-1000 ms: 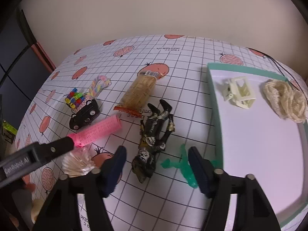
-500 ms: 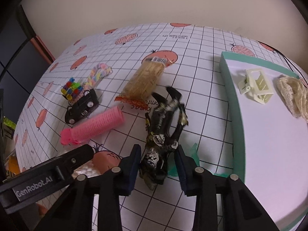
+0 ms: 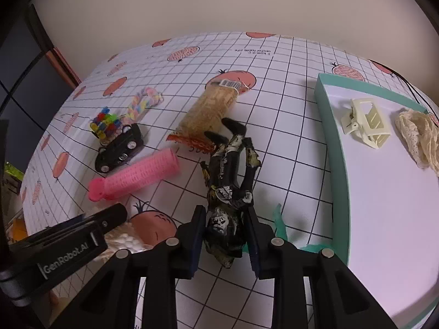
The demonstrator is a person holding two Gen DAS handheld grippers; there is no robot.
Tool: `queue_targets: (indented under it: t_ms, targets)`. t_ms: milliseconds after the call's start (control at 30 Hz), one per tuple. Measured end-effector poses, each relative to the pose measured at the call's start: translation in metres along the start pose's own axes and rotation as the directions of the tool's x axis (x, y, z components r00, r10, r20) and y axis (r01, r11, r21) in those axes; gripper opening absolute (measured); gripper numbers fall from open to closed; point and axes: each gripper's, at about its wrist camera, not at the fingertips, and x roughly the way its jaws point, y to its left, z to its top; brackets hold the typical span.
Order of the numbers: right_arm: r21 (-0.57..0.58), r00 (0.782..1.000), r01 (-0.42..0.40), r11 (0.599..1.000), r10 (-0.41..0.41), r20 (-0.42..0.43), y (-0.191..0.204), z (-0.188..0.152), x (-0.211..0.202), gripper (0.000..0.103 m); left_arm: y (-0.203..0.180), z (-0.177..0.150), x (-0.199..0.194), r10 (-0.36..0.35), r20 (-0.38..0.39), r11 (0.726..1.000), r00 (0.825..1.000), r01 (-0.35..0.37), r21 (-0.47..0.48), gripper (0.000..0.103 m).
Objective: Organize objects
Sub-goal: 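Close right gripper on black action figure while left gripper grasps cotton swab bag, then carry action figure and cotton swab bag with both grippers into the tray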
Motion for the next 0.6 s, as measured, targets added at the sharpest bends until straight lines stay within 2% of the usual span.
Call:
queue_targets:
  t_ms: [100, 300, 600]
  targets:
    - [-0.002, 1.000, -0.009, 1.000, 0.009, 0.012, 0.000, 0.000, -0.006, 0.030, 0.003, -0.001, -0.004, -0.015, 0.008, 1.000, 1.000, 0.015, -0.008, 0.040]
    - [0.003, 0.999, -0.024, 1.000, 0.024, 0.034, -0.002, 0.000, -0.017, 0.030, 0.005, -0.003, -0.012, -0.023, 0.017, 1.000, 1.000, 0.023, 0.006, 0.034]
    - [0.004, 0.996, -0.042, 0.999, 0.041, 0.080, -0.008, 0.000, -0.038, 0.030, 0.005, 0.005, -0.023, -0.046, 0.050, 0.999, 0.998, 0.045, 0.007, 0.032]
